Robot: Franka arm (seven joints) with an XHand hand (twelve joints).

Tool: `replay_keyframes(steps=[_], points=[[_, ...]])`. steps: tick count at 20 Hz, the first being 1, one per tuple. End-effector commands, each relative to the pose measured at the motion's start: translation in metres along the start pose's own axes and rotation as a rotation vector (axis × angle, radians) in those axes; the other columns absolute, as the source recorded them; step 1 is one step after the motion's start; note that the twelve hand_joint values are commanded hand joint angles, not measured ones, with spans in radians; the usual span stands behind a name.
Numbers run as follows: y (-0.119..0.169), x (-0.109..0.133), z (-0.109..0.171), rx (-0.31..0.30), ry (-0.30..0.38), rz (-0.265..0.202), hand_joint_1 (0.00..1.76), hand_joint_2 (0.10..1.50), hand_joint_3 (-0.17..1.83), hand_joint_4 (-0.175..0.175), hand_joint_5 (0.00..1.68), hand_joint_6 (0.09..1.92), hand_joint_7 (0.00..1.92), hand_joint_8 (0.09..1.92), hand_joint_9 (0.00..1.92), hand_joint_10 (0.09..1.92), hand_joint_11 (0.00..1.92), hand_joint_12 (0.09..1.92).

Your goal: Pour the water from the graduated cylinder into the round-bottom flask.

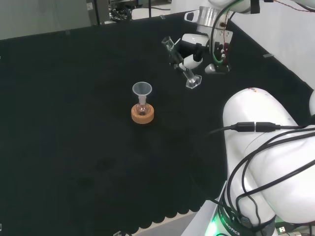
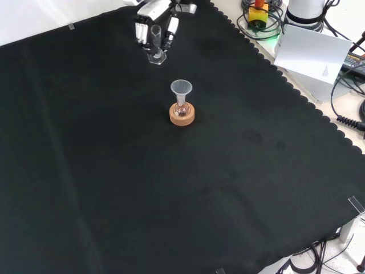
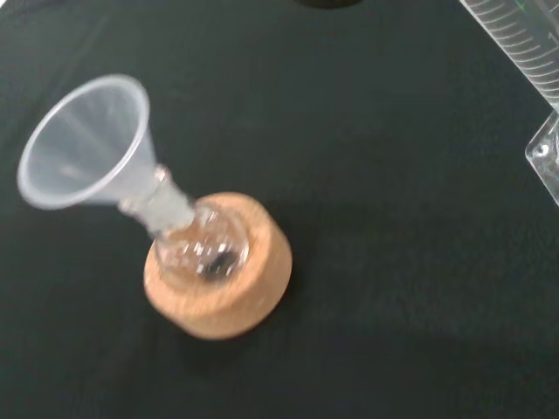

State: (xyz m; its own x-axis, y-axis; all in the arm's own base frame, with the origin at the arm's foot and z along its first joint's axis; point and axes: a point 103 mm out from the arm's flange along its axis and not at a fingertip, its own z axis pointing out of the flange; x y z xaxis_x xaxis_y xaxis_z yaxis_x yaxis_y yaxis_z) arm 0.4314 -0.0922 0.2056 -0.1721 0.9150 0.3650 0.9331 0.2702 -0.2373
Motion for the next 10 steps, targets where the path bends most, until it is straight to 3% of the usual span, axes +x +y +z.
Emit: replay_keyframes(steps=[1,4,10], points=[[-0.028,0.014,0.012,0.089,-0.062,0.029,1.49,1.11,0.0,-0.119,0.95,0.82,0.75,1.28,1.08,0.98,1.02,0.86],[-0.032,0.017,0.018,0.124,-0.071,0.036,1.49,1.11,0.0,-0.117,0.95,0.82,0.75,1.28,1.08,0.98,1.02,0.86],[-0.032,0.022,0.026,0.246,-0.156,0.057,1.49,1.11,0.0,-0.111,0.95,0.82,0.75,1.28,1.08,0.98,1.03,0.86]])
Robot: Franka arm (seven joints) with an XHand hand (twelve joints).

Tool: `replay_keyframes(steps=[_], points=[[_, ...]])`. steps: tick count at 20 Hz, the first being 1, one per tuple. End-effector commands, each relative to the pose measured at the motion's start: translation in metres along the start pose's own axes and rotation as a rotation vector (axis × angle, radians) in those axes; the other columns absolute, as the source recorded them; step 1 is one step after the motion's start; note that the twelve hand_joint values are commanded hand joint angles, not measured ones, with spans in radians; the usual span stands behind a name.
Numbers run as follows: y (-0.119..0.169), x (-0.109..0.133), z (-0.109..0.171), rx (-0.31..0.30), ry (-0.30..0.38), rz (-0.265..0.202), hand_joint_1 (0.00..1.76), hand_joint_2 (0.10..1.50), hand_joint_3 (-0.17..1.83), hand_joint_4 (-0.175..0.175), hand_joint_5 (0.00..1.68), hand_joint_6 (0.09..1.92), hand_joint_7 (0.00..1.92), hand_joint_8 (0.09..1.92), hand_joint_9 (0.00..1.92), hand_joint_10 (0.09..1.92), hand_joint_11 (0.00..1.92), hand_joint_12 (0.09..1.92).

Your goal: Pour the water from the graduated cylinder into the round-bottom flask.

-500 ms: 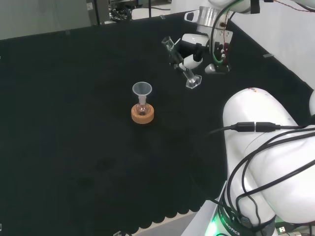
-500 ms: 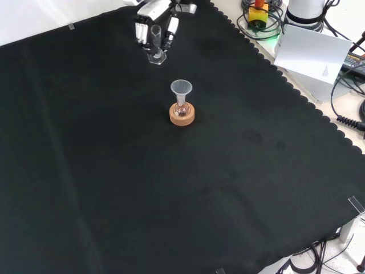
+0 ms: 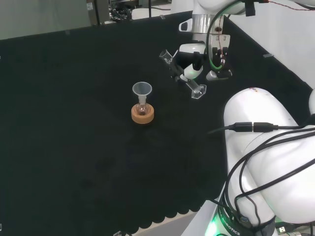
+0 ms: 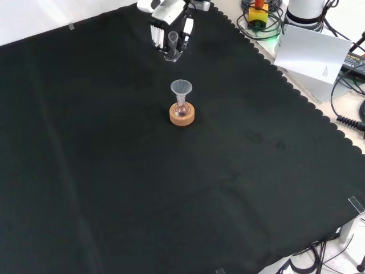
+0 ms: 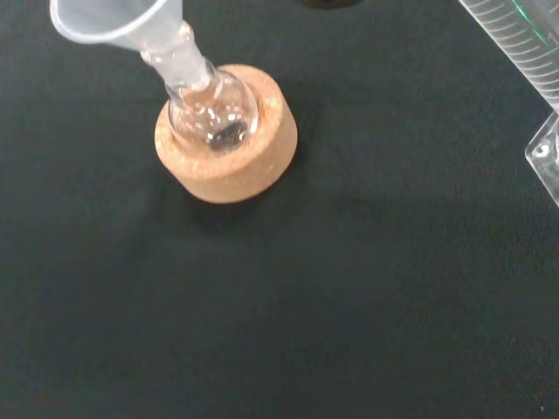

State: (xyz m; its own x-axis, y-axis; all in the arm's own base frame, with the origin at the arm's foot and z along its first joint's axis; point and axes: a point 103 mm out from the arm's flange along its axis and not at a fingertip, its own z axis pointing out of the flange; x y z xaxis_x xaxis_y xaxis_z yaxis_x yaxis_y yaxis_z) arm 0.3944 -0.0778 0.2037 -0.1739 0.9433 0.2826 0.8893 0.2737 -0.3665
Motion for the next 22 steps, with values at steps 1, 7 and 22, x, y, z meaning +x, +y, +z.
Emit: replay_keyframes(steps=[1,7,22], points=[[0.0,0.006,0.008,0.125,-0.087,0.03,1.49,1.11,0.0,-0.111,0.95,0.82,0.75,1.28,1.08,0.98,1.03,0.86],[0.007,0.011,0.007,0.199,-0.136,0.052,1.49,1.11,0.0,-0.108,0.95,0.82,0.75,1.28,1.08,0.98,1.03,0.86],[0.014,0.014,0.008,0.328,-0.226,0.136,1.49,1.11,0.0,-0.104,0.94,0.83,0.75,1.27,1.08,0.99,1.03,0.85]])
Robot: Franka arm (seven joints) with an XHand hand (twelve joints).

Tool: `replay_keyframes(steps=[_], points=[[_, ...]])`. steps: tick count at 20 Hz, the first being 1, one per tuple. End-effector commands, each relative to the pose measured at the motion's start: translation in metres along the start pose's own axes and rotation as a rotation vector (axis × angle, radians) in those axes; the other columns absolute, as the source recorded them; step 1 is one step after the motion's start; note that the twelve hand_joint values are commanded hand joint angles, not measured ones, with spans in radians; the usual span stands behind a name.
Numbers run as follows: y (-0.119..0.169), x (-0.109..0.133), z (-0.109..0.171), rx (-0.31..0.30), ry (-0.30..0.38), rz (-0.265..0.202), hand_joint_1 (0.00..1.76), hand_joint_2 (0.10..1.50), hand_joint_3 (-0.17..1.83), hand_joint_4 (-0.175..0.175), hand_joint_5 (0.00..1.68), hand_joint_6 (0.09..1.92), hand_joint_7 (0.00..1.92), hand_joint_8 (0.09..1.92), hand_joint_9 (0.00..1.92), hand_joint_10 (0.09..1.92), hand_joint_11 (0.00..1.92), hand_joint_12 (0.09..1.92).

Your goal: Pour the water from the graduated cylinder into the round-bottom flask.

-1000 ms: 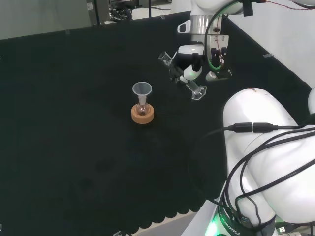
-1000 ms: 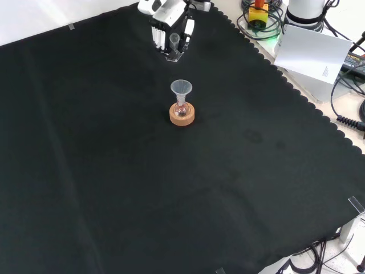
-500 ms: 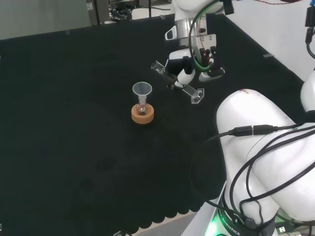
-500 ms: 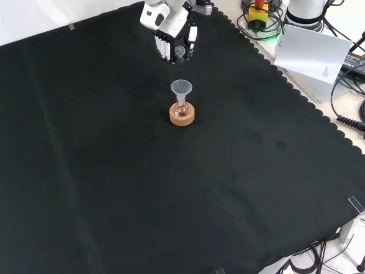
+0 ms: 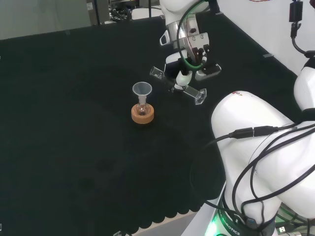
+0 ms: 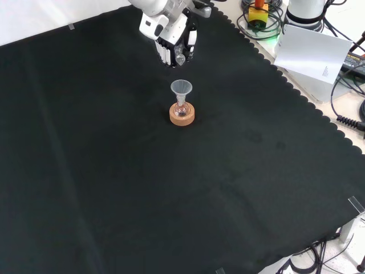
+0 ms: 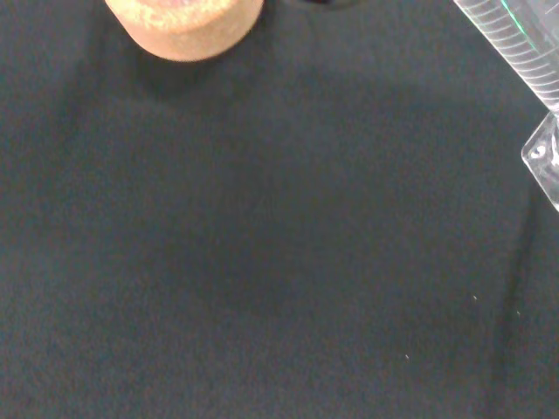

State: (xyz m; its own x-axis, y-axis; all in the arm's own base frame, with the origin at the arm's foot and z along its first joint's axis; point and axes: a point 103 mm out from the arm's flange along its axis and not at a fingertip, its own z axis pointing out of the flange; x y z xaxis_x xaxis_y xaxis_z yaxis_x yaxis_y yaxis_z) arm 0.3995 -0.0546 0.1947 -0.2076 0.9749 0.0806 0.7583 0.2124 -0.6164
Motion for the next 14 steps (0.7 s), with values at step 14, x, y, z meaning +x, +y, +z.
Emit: replay_keyframes(steps=[14], points=[[0.0,0.007,-0.006,0.153,-0.098,0.086,1.49,1.11,0.0,-0.101,0.93,0.83,0.76,1.26,1.08,1.0,1.03,0.85]])
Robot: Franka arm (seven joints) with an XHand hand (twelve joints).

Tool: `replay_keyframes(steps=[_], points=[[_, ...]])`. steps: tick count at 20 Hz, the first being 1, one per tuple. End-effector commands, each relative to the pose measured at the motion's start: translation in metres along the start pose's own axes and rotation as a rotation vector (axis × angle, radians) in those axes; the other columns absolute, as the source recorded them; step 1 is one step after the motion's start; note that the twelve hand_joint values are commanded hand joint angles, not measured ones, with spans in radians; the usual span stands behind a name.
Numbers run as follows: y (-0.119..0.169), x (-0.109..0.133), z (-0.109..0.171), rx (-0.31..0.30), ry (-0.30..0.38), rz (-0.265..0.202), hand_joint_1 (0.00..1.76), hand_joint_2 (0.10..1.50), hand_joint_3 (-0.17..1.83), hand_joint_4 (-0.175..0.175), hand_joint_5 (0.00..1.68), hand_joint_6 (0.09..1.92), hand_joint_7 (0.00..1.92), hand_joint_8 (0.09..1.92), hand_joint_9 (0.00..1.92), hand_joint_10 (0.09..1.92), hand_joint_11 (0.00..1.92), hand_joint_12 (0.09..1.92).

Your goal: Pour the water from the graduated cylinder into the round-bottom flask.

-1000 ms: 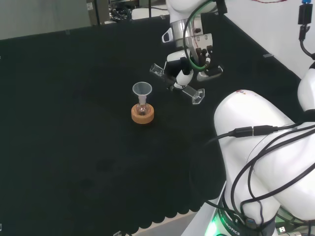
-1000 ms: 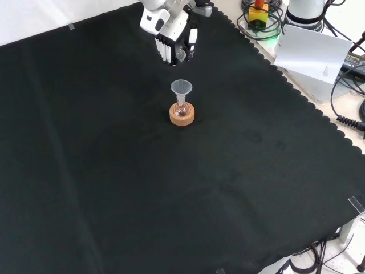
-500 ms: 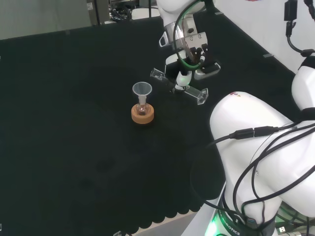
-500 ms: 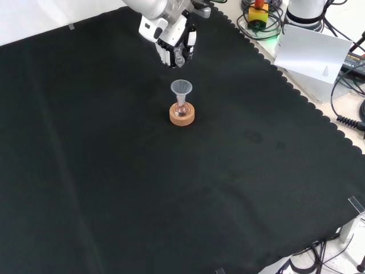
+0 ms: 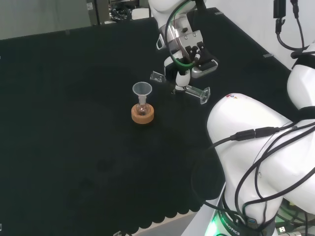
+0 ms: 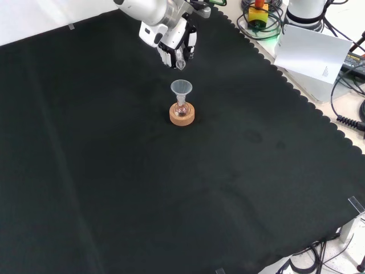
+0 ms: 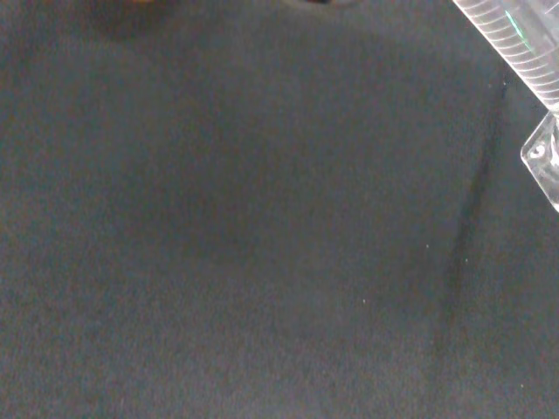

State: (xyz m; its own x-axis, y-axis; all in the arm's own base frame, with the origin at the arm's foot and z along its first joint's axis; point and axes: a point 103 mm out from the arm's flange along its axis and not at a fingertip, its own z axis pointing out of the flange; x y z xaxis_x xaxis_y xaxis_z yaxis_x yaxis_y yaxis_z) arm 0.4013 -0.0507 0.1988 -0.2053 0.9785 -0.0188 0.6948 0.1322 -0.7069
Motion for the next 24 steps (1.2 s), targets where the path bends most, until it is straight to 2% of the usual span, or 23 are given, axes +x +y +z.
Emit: replay_keyframes(steps=[1,13,24], points=[[0.0,0.004,-0.002,0.04,-0.029,0.02,1.49,1.11,0.0,-0.101,0.93,0.83,0.76,1.26,1.08,1.0,1.03,0.85],[0.002,0.015,-0.009,0.103,-0.09,0.073,1.49,1.11,0.0,-0.1,0.93,0.83,0.76,1.26,1.08,1.0,1.04,0.85],[-0.001,0.016,-0.014,0.18,-0.114,0.123,1.49,1.11,0.0,-0.098,0.92,0.83,0.76,1.26,1.08,1.0,1.04,0.85]])
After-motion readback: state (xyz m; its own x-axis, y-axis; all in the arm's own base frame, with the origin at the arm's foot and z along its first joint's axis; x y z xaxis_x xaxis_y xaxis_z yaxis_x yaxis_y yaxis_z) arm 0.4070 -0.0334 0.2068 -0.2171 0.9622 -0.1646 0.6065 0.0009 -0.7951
